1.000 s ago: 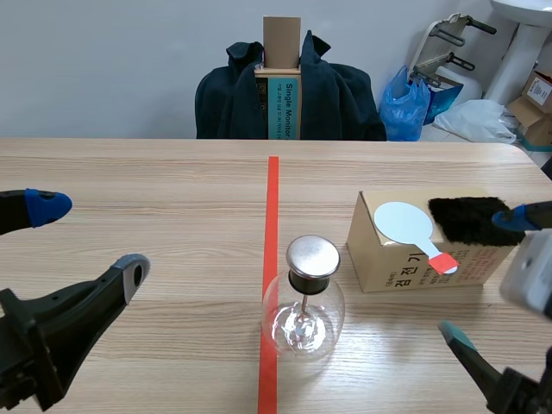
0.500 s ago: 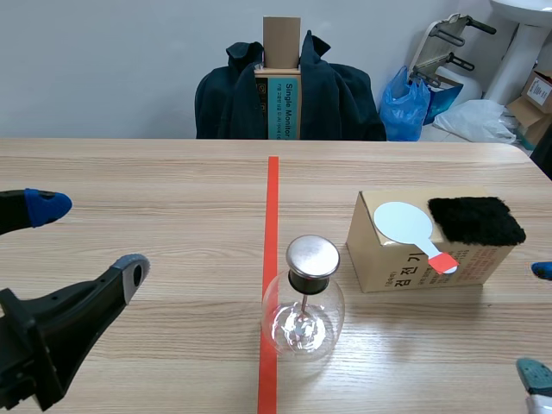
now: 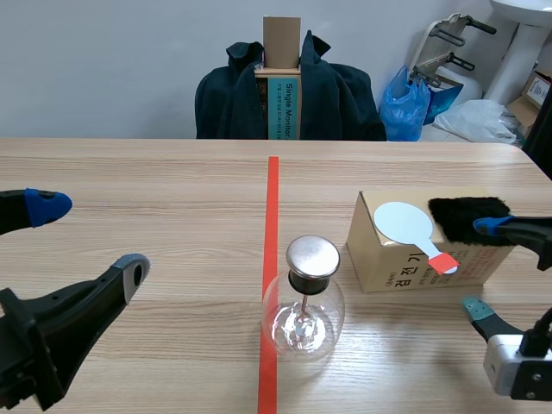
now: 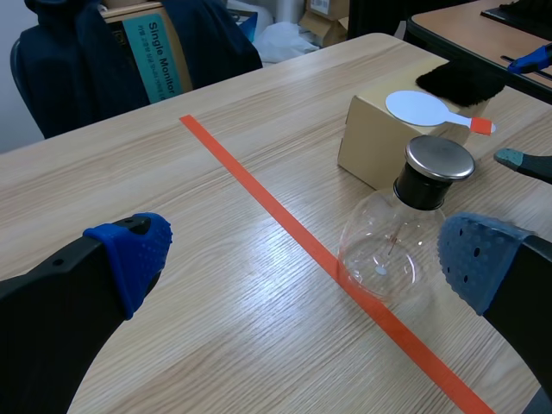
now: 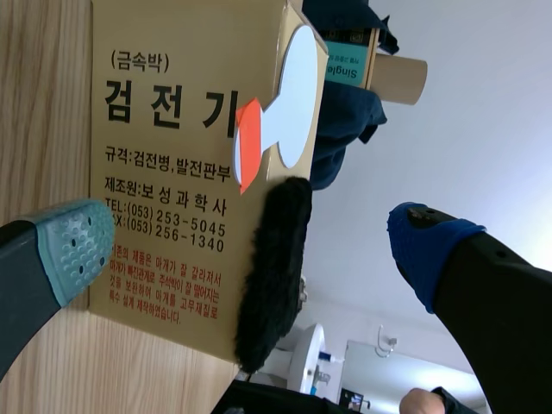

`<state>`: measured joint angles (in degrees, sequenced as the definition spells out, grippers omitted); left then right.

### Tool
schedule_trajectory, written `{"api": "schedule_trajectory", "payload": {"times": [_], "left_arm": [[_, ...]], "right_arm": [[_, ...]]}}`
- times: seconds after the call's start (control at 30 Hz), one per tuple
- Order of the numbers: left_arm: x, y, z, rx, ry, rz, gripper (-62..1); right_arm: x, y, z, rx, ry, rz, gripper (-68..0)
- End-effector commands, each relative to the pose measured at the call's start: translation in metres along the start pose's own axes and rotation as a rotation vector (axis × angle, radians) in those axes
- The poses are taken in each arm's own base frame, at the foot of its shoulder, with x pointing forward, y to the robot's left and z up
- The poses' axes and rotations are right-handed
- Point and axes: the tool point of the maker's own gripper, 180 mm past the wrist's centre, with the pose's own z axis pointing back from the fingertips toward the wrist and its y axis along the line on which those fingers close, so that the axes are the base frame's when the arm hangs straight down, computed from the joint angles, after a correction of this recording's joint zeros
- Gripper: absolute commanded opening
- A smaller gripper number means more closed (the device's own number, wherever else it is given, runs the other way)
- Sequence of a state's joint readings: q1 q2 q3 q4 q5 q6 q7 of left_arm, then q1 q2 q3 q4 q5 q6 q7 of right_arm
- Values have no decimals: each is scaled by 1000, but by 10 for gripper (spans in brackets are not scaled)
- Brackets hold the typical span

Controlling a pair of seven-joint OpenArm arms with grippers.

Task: Do the electroscope experiment.
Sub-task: 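Pick up the white charging plate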

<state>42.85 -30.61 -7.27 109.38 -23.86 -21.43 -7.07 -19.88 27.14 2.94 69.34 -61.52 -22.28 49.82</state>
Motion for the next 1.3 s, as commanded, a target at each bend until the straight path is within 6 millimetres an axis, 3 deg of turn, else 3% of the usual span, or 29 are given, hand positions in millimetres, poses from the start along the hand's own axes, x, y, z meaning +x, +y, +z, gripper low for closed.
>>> {"api": "schedule_trajectory", "payload": {"times": [0.0,0.37,0.87,1.0,1.17,1.27], "left_arm": [[9,-3,-2,-6,-35,4,14],[9,-3,-2,-6,-35,4,14],[9,-3,-2,-6,-35,4,14],[9,-3,-2,-6,-35,4,14],[9,-3,-2,-6,-35,4,14],[9,-3,-2,-6,-35,4,14]], "right_arm": [[1,-10,-4,-34,-14,11,4],[13,-15,-29,-67,-94,-1,4],[10,-12,-32,-43,-91,26,4],[6,-14,-32,-47,-77,27,-82],[4,-14,-33,-47,-65,27,-250],[-1,-14,-33,-48,-38,26,-283]]}}
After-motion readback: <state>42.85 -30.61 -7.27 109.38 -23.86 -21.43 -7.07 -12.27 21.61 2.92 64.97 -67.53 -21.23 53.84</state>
